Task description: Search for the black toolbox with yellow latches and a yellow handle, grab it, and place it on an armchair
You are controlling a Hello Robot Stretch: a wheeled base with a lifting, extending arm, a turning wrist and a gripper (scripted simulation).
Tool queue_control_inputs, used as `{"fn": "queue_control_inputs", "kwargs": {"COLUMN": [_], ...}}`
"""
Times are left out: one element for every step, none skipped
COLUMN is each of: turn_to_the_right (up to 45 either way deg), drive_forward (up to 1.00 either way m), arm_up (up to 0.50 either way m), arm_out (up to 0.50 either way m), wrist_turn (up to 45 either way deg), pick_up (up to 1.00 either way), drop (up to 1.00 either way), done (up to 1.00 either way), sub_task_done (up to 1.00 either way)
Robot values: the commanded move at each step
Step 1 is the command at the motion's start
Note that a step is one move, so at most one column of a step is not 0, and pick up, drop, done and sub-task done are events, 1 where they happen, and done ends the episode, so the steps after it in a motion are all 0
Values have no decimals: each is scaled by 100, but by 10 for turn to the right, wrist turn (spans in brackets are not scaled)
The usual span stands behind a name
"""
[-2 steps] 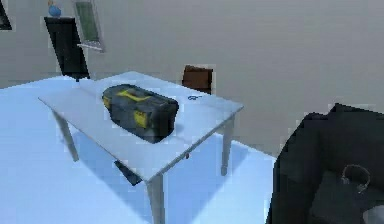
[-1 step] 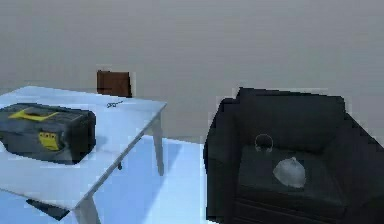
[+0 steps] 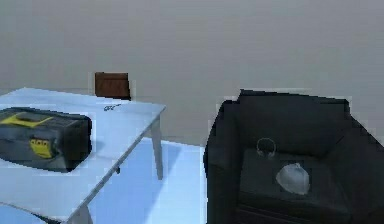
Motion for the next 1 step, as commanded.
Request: {"fn": "queue_control_inputs", "kwargs": {"turn_to_the_right": [-450], "drive_forward": [0], "arm_up": [0], "arm_out": [0], "wrist_turn": [0], "pick_up": [0], "drop": [0], "done": [0], "sub_task_done": [0]}}
